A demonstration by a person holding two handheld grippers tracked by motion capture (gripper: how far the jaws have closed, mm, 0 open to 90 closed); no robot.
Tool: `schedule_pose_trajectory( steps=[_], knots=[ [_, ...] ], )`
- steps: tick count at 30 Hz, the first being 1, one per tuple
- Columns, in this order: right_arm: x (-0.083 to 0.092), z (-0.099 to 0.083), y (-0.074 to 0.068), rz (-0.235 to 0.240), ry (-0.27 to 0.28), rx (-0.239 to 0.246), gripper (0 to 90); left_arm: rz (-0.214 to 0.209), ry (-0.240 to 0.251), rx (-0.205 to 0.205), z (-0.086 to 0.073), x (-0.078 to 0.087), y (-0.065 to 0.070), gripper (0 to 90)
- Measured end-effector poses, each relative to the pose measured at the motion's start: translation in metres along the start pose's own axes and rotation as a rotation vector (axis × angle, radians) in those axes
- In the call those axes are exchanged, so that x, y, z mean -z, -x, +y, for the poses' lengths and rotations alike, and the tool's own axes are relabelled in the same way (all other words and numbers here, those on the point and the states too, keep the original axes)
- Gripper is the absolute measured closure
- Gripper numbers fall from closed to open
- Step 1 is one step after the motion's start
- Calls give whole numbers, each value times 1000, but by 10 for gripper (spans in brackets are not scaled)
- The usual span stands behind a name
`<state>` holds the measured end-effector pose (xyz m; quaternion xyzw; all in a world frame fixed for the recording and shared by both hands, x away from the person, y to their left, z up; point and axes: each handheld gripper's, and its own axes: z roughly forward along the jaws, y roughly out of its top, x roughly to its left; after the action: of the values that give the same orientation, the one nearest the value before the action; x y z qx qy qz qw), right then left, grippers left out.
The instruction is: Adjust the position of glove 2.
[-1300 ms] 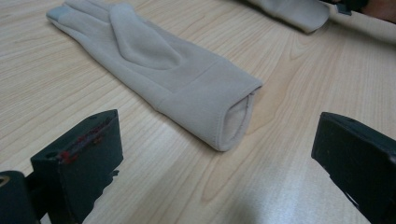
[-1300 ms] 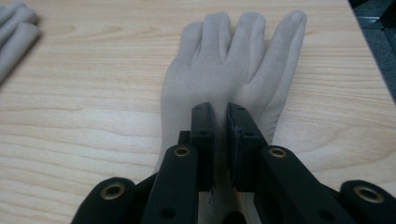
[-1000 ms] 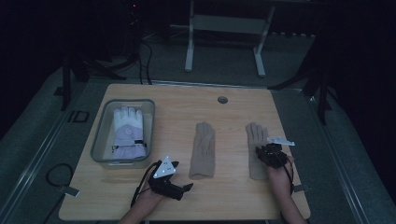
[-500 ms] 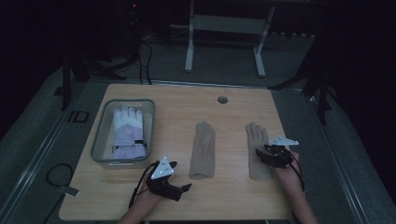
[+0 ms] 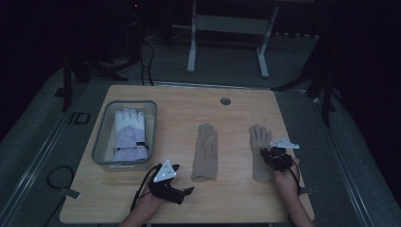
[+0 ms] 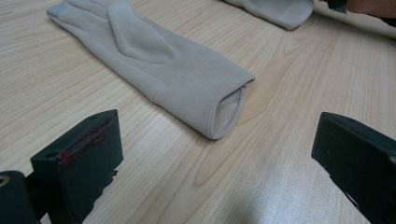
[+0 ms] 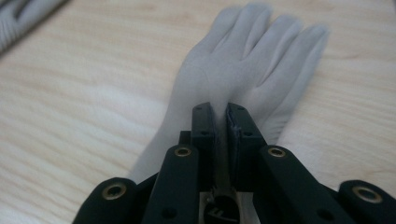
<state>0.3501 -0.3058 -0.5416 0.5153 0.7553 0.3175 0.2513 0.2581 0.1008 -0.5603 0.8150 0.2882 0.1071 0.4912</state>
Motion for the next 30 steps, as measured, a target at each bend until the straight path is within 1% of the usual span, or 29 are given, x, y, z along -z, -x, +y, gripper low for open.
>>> schedule_pose_trajectory(
  steps=[3,5,7,13,15,17,19,21,25,27,28,30],
  knots=[
    [8,9,-8,-22,28,-30,827,0,-1,2,0,0,0,19],
    [14,15,-13,-25,43,-49,827,4,-2,-3,0,0,0,20],
    [18,20,-20,-33,51,-45,827,3,-2,-4,0,0,0,19],
    [27,34,-34,-41,79,-88,826,2,0,-8,0,0,0,20],
    [31,39,-40,-36,96,-106,827,0,-1,-9,0,0,0,19],
    [34,45,-48,-37,115,-113,826,0,-1,-12,1,0,0,20],
    [36,49,-57,-33,131,-118,826,1,0,-21,1,0,1,20],
    [37,53,-67,-21,140,-125,826,-5,7,-21,2,0,1,20],
    [35,57,-90,19,144,-147,825,-12,9,-34,4,-1,1,20],
    [33,58,-103,28,144,-140,825,-14,11,-41,5,-1,1,20],
    [31,59,-109,42,142,-151,825,-17,10,-43,6,-2,1,20],
    [28,60,-121,55,138,-147,825,-18,13,-45,6,-2,1,20]
  ],
)
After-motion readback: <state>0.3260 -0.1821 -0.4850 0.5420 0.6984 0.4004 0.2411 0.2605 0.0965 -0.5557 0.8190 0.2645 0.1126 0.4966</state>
